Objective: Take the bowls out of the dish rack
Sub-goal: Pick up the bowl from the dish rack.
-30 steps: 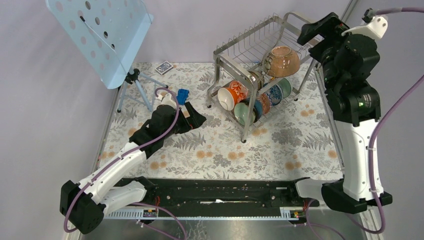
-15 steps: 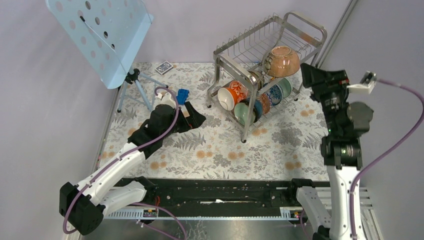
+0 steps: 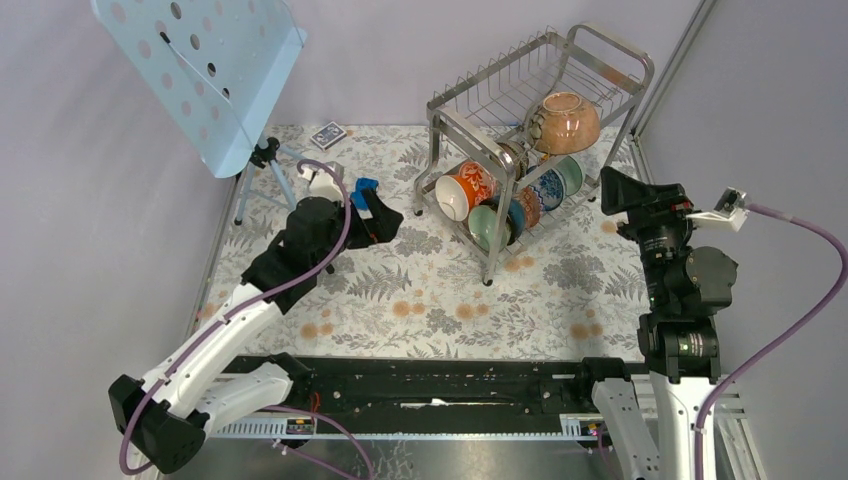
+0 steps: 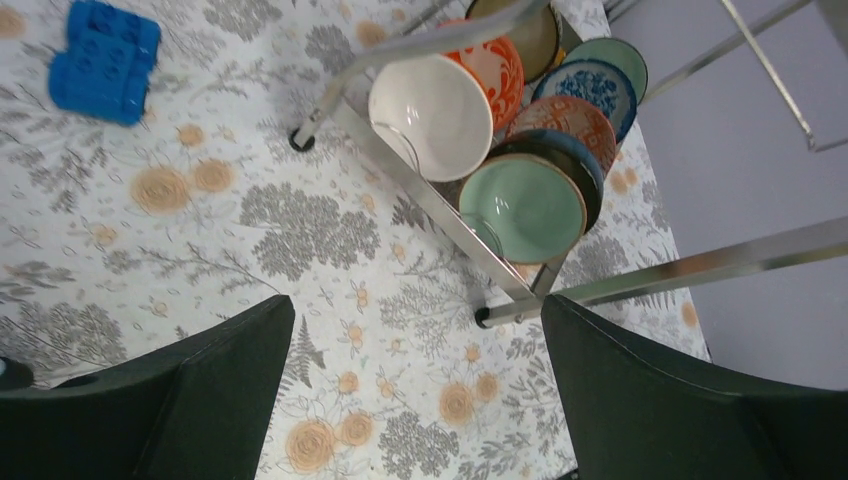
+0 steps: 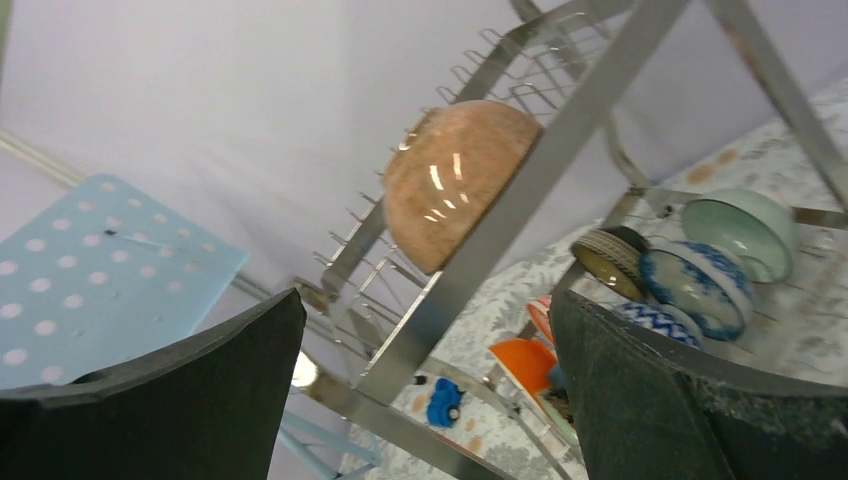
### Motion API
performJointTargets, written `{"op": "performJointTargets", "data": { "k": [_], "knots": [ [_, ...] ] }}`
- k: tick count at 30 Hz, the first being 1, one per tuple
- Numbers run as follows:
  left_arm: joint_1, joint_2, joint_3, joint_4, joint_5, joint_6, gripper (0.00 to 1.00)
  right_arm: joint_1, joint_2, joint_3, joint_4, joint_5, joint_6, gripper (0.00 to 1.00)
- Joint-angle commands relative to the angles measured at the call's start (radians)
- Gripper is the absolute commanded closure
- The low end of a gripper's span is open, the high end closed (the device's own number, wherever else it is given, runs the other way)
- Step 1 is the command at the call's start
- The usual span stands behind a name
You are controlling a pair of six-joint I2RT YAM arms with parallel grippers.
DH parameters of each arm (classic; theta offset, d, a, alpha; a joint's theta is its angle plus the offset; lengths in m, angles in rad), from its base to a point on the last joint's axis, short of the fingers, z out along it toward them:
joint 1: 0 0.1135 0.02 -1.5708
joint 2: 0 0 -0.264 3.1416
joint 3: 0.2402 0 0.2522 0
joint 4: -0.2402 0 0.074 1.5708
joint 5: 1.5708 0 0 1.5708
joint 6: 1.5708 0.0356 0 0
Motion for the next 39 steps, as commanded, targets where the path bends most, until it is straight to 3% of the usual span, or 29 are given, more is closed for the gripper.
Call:
{"op": "performJointTargets", "data": {
  "k": [1,4,8,11,15,20,23,27,39],
  "knots": [
    [-0.003,0.007,0.052,0.000,-0.082,0.068,0.01,0.027,-0.051,0.004,-0.044,0.127,-0.133,0.00],
    [-0.003,-0.023,-0.024,0.084,-0.070,0.054,0.01,0.065,-0.113,-0.065,0.059,0.032,-0.214,0.00],
    [-0.003,-0.049,-0.016,0.079,-0.051,0.034,0.01,0.088,-0.069,-0.055,0.107,-0.080,-0.124,0.00],
    [-0.003,-0.069,0.006,0.047,-0.081,0.040,0.01,0.088,0.003,0.013,0.048,-0.091,-0.026,0.00],
    [-0.003,-0.085,0.040,-0.023,-0.113,0.059,0.01,0.087,0.064,0.058,0.139,-0.106,0.122,0.01],
    [-0.003,-0.128,0.019,-0.034,-0.098,0.051,0.01,0.086,0.079,0.107,0.216,-0.055,0.113,0.04],
    [-0.003,-0.152,-0.013,-0.004,-0.068,0.054,0.01,0.086,0.080,0.143,0.139,-0.049,0.104,0.05],
    [-0.003,-0.166,-0.044,0.012,-0.047,0.045,0.01,0.087,0.079,0.023,0.162,-0.085,0.209,0.08],
    [-0.003,-0.256,-0.063,-0.004,-0.053,0.051,0.01,0.065,0.083,-0.302,0.596,-0.087,0.507,0.18]
  ]
}}
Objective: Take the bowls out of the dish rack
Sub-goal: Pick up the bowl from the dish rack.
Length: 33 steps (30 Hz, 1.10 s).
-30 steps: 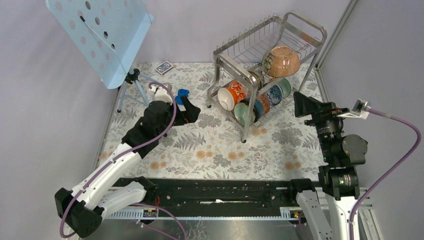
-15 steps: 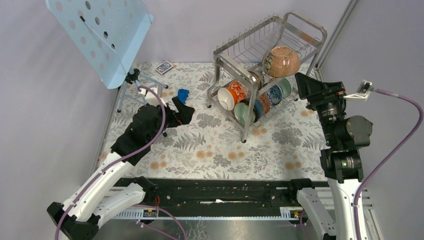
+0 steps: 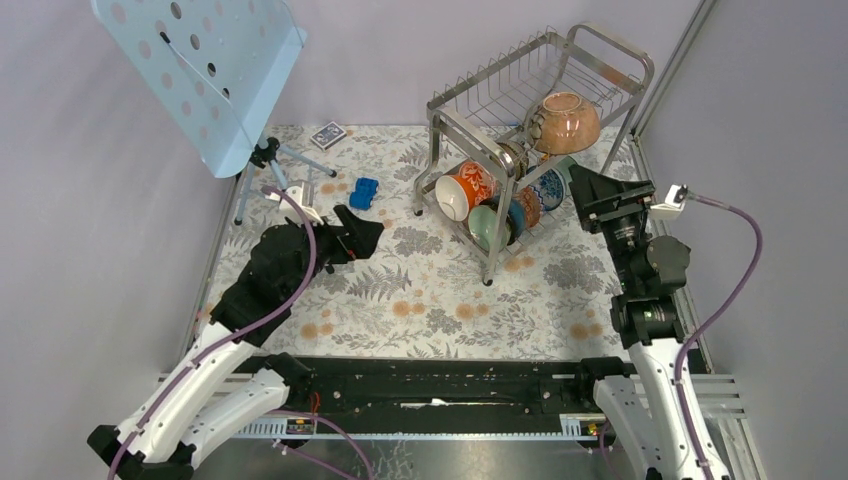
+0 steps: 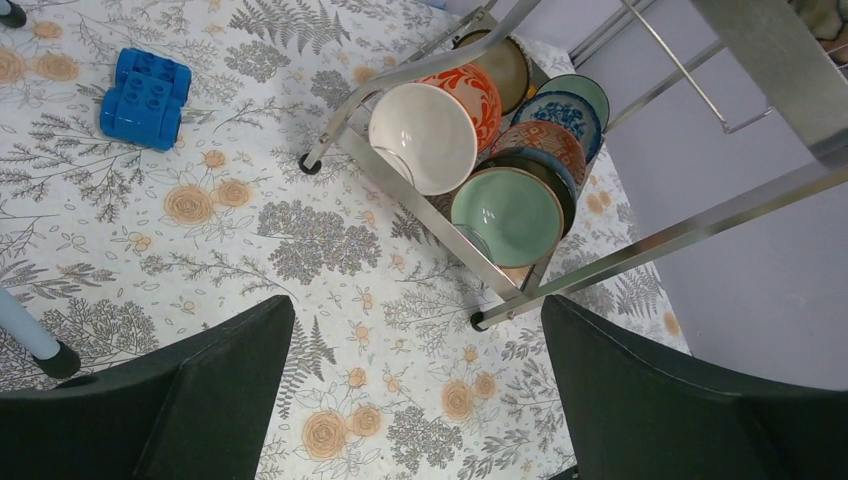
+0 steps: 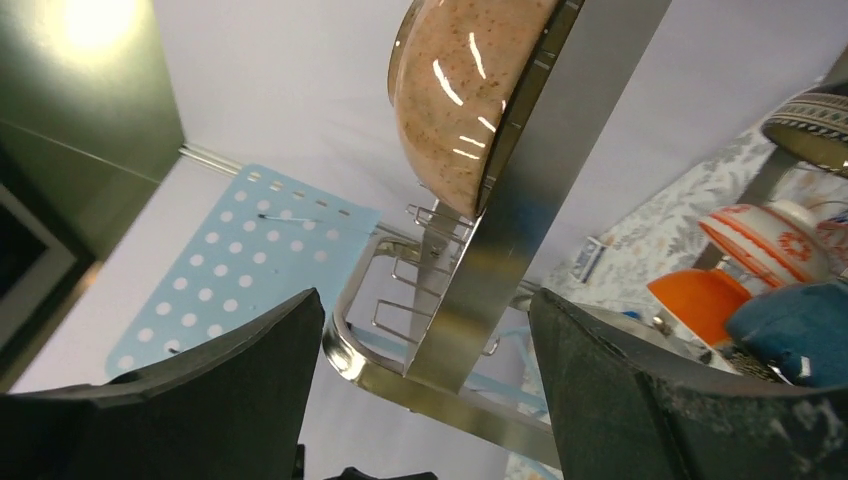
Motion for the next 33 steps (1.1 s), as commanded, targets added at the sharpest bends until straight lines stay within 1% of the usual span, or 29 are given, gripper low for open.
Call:
{"op": "performJointTargets", "data": {
  "k": [1,5,7,11,16,22,28,33],
  "knots": [
    [-0.001,-0.016,0.006,0.035,-0.002,0.010,0.01,-0.022,0.023,-0.075,0.294,0.000,0.169,0.18],
    [-0.001,-0.003,0.013,0.040,0.001,0.009,0.01,-0.061,0.090,-0.195,0.603,-0.031,0.294,0.16],
    [-0.001,0.000,0.013,0.046,0.001,0.011,0.01,-0.101,0.118,-0.233,0.684,-0.030,0.339,0.17],
    [-0.001,0.016,0.012,0.055,0.005,0.013,0.01,-0.127,0.136,-0.259,0.726,-0.025,0.343,0.23],
    [-0.001,0.040,0.008,0.069,0.007,0.007,0.01,-0.132,0.166,-0.206,0.742,-0.061,0.296,0.27],
    [-0.001,0.065,-0.007,0.104,0.019,-0.005,0.01,-0.137,0.198,-0.144,0.691,-0.087,0.243,0.27],
    [-0.001,0.098,0.012,0.122,0.026,-0.002,0.01,-0.143,0.257,-0.121,0.731,-0.110,0.262,0.27],
    [-0.001,0.127,0.022,0.129,0.027,0.008,0.01,-0.151,0.302,-0.101,0.761,-0.130,0.279,0.30]
  ]
}}
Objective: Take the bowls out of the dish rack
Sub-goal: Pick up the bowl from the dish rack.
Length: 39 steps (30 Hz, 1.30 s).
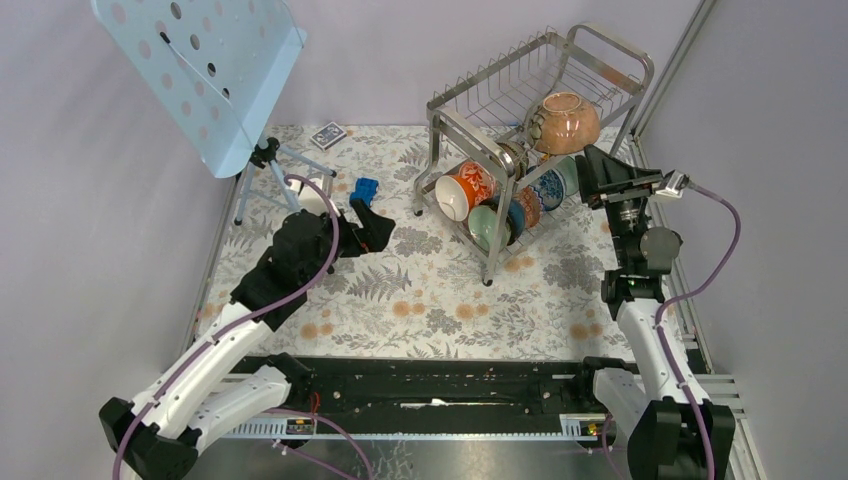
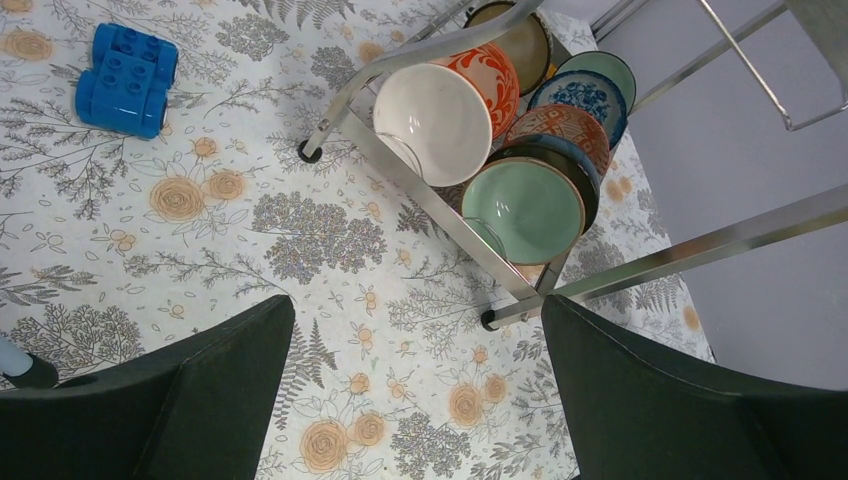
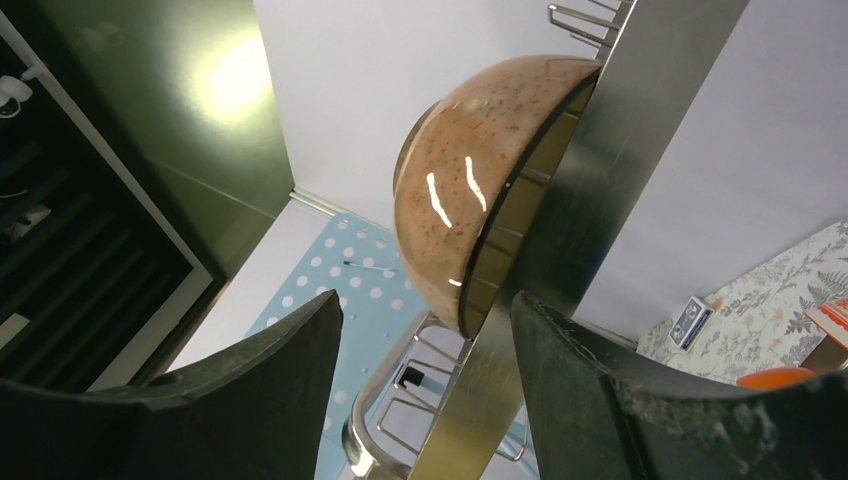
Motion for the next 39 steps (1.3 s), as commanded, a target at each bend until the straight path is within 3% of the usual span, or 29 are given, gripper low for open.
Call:
{"op": "performJointTargets", "data": {
  "k": [1,29,39],
  "knots": [
    [-0.001,0.019,0.024,0.066,0.016,0.007,0.01,-0.014,0.024,0.056,0.097,-0.037,0.006,0.31],
    [-0.001,0.038,-0.012,0.107,0.031,-0.024,0.01,-0.039,0.297,0.116,0.503,-0.143,0.191,0.49],
    [-0.001,0.045,-0.023,0.124,0.035,-0.034,0.01,-0.039,0.361,0.156,0.575,-0.179,0.229,0.62]
  ]
}}
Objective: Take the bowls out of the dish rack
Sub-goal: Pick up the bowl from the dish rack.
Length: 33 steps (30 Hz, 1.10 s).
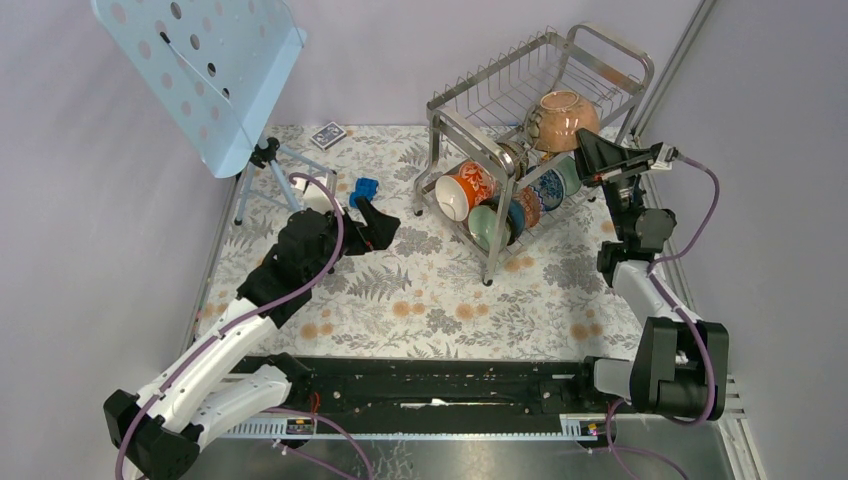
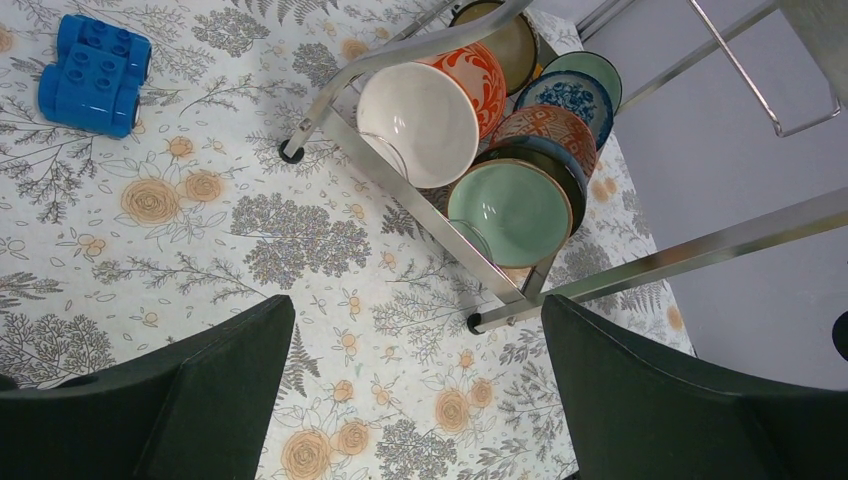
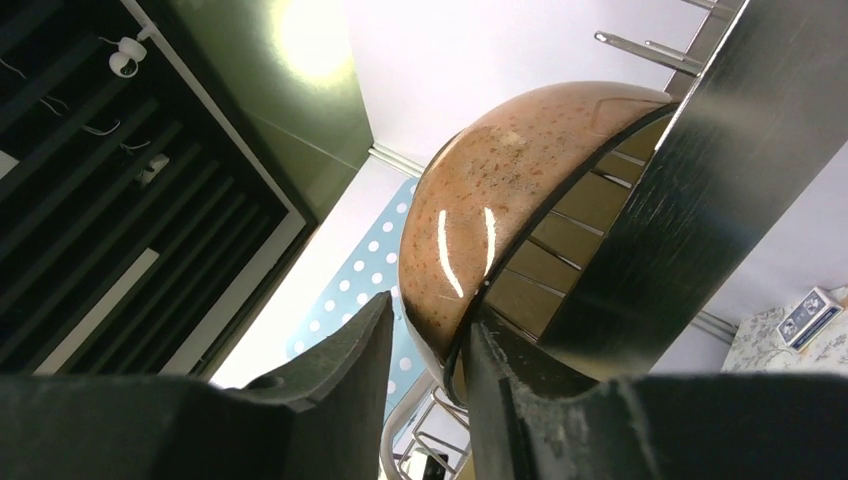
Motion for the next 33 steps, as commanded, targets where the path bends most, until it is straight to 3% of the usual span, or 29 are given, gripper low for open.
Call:
{"op": "performJointTargets", "data": {
  "k": [1,7,11,33],
  "knots": [
    [-0.001,0.007,-0.009,0.067,0.013,-0.011,0.01,-0.004,0.023,0.062,0.165,-0.030,0.041,0.64],
    [-0.001,0.004,-0.008,0.064,0.009,-0.009,0.01,-0.004,0.067,0.082,0.235,-0.036,0.070,0.79],
    [-0.001,0.005,-0.005,0.062,0.006,-0.012,0.01,-0.004,0.097,0.118,0.264,-0.047,0.081,1.00],
    [-0.001,-0.055,0.006,0.021,-0.031,-0.013,0.01,0.007,0.229,0.465,0.264,-0.077,0.102,1.00]
  ]
}}
